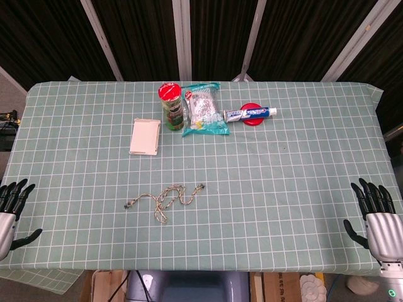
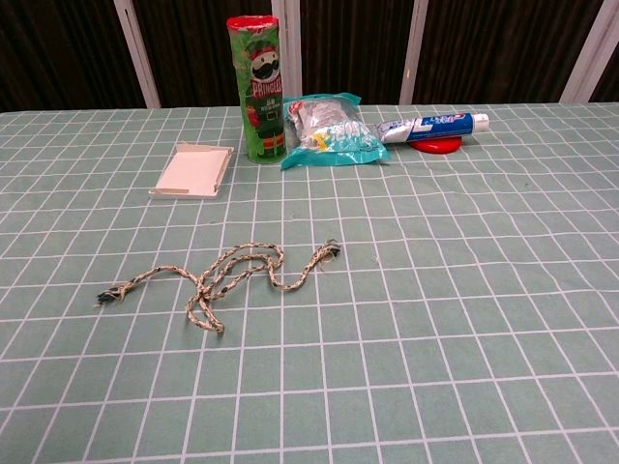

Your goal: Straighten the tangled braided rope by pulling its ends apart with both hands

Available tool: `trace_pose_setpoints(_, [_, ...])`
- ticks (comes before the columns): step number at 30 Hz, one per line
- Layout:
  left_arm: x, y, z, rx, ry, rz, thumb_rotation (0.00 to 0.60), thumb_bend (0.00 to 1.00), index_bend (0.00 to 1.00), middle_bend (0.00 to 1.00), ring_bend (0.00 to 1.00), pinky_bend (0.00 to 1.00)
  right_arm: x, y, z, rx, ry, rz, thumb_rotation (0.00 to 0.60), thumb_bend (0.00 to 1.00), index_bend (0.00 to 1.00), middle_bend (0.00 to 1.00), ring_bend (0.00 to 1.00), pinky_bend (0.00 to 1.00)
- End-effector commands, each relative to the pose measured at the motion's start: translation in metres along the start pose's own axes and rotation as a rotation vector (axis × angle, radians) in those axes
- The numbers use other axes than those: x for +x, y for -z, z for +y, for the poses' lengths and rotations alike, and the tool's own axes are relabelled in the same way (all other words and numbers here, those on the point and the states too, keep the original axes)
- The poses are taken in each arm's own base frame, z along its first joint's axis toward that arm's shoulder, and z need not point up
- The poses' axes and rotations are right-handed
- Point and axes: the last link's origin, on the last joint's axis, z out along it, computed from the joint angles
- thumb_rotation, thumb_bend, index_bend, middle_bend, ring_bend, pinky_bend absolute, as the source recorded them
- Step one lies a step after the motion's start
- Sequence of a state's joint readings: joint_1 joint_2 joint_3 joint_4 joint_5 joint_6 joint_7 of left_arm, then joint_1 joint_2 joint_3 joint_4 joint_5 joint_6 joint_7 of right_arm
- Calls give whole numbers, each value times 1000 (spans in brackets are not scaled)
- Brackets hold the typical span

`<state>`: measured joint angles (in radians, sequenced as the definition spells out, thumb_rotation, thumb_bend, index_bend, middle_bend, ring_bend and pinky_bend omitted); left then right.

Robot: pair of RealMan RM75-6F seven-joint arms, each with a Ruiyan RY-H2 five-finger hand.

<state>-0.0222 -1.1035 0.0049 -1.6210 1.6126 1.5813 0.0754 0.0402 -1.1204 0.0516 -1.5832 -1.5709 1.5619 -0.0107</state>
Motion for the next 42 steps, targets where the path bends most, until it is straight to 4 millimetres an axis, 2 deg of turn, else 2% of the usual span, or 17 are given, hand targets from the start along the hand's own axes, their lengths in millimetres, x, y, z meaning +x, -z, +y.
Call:
trace_pose_setpoints(1, [0, 0, 0, 0, -1, 0, 600, 36, 48, 0, 0, 0, 0, 0, 0, 0, 1, 0, 600, 359, 0, 0, 0, 0])
trace_pose_setpoints(7, [0, 0, 0, 2, -1, 1, 600, 36, 48, 0, 0, 0, 0, 0, -4, 11, -9, -4, 600, 359, 0, 0, 0, 0])
trace_pose_setpoints(13, [2, 1, -2, 7, 3, 6, 600, 36, 48, 0, 0, 0, -6, -4, -23, 77, -73, -42, 600, 359, 2, 0, 0, 0])
trace_pose_setpoints(15, [3, 0, -2, 9, 5, 8, 600, 36, 48, 0, 0, 0, -9, -9, -34, 106, -110, -61, 600, 359, 56, 0, 0, 0])
trace_pose_setpoints(17, [2, 0, -3, 10, 5, 7, 600, 36, 48, 0, 0, 0, -12, -17, -48, 139, -146, -73, 600, 359, 156, 8, 0, 0])
trace_pose_setpoints(20, [2, -1, -2, 7, 1, 6, 600, 37, 48, 0, 0, 0, -18, -29, -71, 186, -178, -93, 600, 359, 282, 71, 0, 0])
trace_pose_setpoints(23, [1, -2, -2, 7, 1, 5, 600, 37, 48, 0, 0, 0, -27, -44, -99, 234, -209, -127, 600, 359, 345, 108, 0, 0])
trace_pose_setpoints(32, [0, -4, -2, 12, 4, 3, 600, 37, 48, 0, 0, 0, -64, -78, -172, 328, -233, -216, 600, 359, 366, 120, 0, 0])
trace_pose_setpoints(38, [-1, -5, -3, 13, 8, -3, 600, 37, 48, 0, 0, 0, -87, -98, -204, 323, -246, -258, 600, 359, 375, 123, 0, 0])
trace_pose_setpoints(42, [-1, -6, -4, 20, 11, -7, 600, 36, 48, 0, 0, 0, -97, -112, -218, 314, -245, -269, 600, 359, 395, 129, 0, 0])
